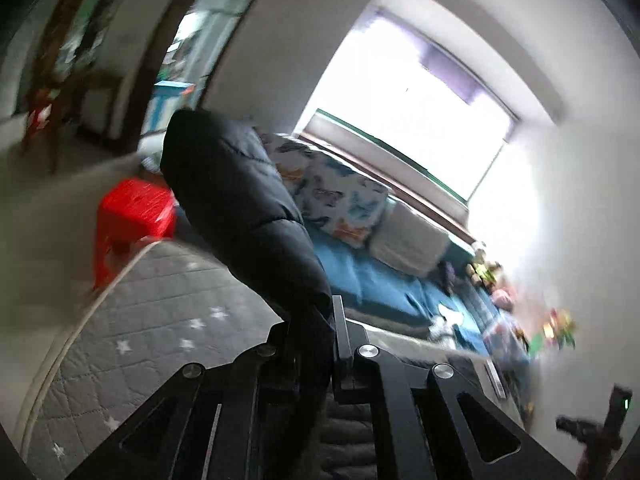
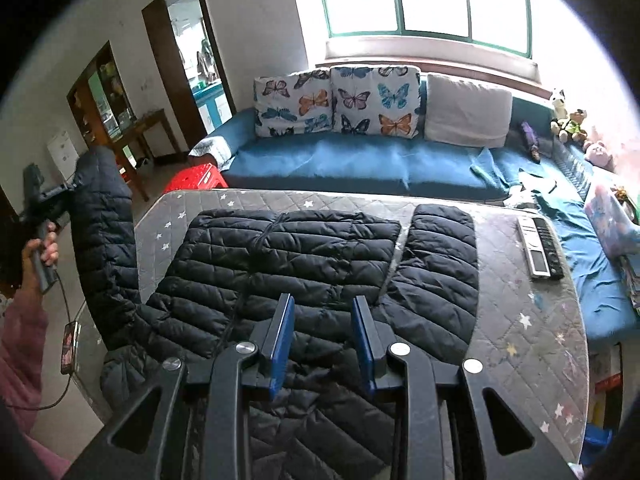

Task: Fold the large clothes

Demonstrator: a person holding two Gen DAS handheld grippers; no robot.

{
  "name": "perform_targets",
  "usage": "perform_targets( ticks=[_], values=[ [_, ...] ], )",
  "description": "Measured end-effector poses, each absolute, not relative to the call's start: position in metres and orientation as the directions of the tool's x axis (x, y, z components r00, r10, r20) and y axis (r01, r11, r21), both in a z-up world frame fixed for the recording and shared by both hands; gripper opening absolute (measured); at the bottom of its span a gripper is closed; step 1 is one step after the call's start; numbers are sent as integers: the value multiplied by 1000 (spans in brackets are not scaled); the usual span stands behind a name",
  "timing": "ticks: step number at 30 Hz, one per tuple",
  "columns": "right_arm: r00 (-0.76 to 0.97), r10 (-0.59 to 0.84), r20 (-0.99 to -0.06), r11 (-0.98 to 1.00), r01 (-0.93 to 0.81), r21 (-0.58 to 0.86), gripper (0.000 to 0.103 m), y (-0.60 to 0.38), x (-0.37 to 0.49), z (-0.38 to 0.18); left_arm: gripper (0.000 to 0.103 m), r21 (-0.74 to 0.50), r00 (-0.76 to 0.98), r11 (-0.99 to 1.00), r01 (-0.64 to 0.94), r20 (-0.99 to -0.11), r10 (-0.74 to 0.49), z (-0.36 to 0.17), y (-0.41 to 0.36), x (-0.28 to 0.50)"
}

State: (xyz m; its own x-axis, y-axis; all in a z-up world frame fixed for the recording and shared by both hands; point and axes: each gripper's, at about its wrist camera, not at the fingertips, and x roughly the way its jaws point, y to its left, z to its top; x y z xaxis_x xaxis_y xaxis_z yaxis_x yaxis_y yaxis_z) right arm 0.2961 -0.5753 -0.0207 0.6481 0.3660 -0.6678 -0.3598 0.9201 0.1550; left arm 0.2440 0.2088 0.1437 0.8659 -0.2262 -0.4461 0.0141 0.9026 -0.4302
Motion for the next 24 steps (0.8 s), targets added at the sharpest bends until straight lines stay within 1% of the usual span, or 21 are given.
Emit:
perform_targets(
  ticks=[4,7,10,14,17,21,23,24],
  values=[
    [666,376,-644,921,-347,180,32,-592,280,-22,9,-376,842,917,132,-446,-304,154,128,223],
    [672,379,-636,921,-339,190,32,-603,270,-29,9,-334,807,918,215,-469,-360,146,69,199],
    [670,392,-631,918,-332,218,32,-613,262,-39,9,-304,757,906,294,-504,-415,123,7,179],
    [656,409,-635,912,-321,256,32,-626,255,-60,9,-261,689,891,371,-565,-453,79,-73,150],
    [653,387,-651,922,-299,247,32,-633,248,-75,9,-266,594,870,416,-645,-481,31,-131,132],
    [634,402,-661,916,-294,274,32,-639,237,-92,9,-254,461,874,413,-769,-442,-41,-178,134],
    [625,408,-665,913,-290,287,32,-641,233,-98,9,-246,404,877,414,-813,-419,-78,-197,130],
    [621,410,-668,912,-289,290,32,-641,232,-101,9,-238,391,879,413,-826,-407,-91,-189,135]
  ],
)
